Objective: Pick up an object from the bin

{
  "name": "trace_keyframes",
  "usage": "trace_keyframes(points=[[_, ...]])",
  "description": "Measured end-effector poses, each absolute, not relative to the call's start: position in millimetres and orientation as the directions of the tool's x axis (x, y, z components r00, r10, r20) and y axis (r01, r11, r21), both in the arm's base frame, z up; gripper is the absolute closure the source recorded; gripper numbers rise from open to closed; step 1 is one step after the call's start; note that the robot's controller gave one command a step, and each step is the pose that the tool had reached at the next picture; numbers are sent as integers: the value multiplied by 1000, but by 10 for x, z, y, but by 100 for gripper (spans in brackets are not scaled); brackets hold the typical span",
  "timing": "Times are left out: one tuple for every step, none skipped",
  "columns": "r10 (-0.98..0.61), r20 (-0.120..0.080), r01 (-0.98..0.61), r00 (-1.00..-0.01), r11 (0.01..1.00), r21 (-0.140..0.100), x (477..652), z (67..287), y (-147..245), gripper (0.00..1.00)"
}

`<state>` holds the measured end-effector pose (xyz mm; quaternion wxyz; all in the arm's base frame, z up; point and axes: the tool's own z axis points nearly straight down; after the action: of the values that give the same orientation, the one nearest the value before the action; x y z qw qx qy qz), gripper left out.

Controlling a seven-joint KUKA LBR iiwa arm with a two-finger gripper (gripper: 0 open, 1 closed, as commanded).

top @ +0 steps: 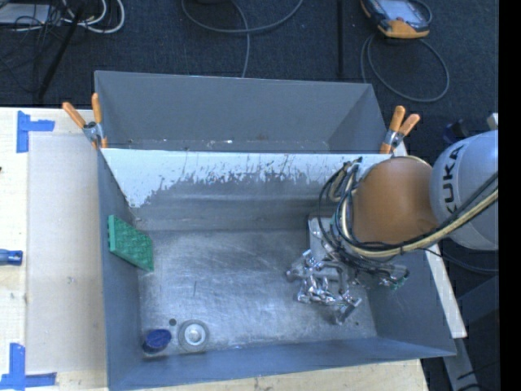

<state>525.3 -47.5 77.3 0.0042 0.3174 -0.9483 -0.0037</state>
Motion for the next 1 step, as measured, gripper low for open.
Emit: trace_keyframes(points=[[-600, 1, -600, -800, 800, 3, 5278, 814, -494, 100]])
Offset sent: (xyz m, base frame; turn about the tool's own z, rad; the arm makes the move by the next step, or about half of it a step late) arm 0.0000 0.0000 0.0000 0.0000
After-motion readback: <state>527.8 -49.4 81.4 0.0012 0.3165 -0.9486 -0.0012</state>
